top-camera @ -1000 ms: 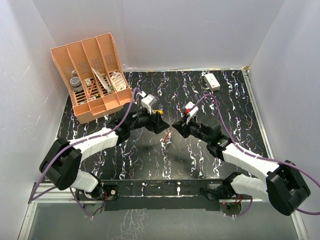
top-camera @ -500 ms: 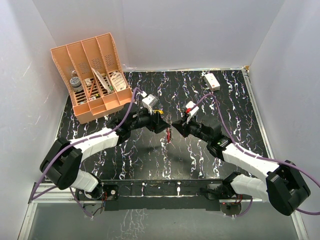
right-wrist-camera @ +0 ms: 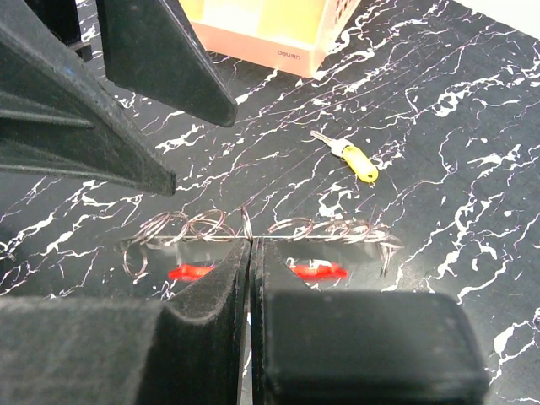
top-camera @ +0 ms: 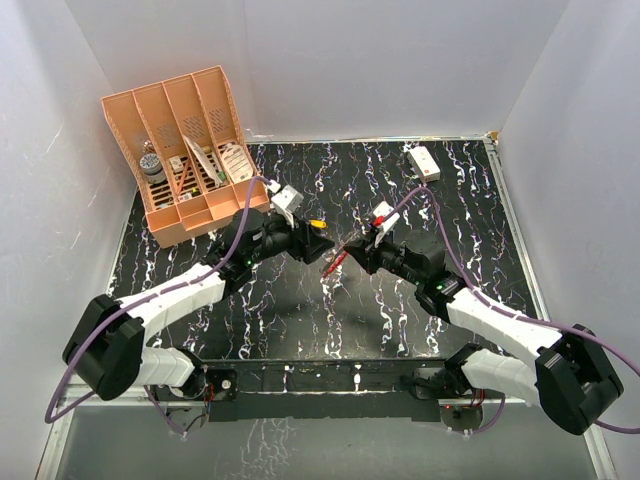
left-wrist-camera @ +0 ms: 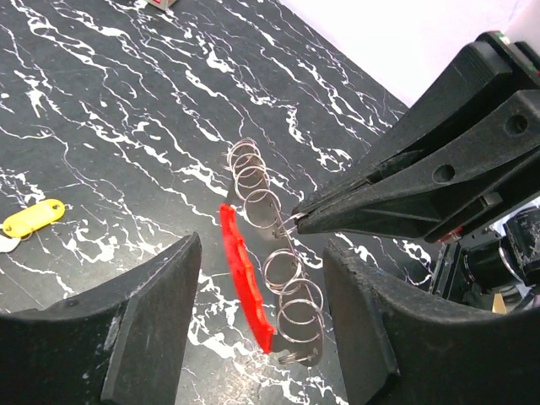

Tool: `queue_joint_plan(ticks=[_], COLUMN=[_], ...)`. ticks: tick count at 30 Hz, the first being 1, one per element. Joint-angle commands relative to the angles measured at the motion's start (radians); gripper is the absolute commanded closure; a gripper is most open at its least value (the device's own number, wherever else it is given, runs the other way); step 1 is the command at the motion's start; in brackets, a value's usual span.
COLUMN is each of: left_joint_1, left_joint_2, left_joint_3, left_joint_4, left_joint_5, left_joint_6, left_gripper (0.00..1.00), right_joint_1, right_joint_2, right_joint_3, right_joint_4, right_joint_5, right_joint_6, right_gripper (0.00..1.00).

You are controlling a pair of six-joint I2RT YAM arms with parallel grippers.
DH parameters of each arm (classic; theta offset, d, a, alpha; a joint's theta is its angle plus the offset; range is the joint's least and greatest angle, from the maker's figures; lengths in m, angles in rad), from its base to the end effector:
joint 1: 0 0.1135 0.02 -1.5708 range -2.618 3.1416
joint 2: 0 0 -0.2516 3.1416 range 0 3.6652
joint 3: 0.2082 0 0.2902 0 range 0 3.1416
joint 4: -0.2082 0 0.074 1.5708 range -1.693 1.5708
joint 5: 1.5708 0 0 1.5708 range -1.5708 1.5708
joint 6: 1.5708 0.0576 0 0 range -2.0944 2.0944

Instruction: Put the keys on the keyring

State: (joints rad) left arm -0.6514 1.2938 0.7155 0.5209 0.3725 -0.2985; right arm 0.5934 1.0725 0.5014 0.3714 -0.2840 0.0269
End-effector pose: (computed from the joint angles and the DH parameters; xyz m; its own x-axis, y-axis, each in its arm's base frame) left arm 0.2650 -0.2284 0.2432 -0.2947 -0.1198 -0.9481 0.8025 0.5076 -0.3136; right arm 0.2378 0.1799 0.2058 -0.1850 -0.0936 -0.9783 -0.7598 0.6450 0.0819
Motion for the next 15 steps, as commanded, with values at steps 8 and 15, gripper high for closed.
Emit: queue_joint_plan(ticks=[8, 15], left_joint_1=[-0.007, -0.011], left_joint_2=[0.048, 0.105], left_joint_3=[0.032, 0.056], left_joint_4=[0.010, -0.003], left_joint_5=[0.119, 0.133], left_joint_6=[0.022, 0.041], left_gripper=[0.29, 0.28], right_joint_1=[-0.001, -0.003], right_joint_2=[0.008, 0.021], right_joint_3=[0.105, 0.147], right_joint_4=[0.055, 0.042], right_joint_5=[0.027, 0.023], right_joint_6=[0.032, 0.050], right_gripper=[1.00, 1.00])
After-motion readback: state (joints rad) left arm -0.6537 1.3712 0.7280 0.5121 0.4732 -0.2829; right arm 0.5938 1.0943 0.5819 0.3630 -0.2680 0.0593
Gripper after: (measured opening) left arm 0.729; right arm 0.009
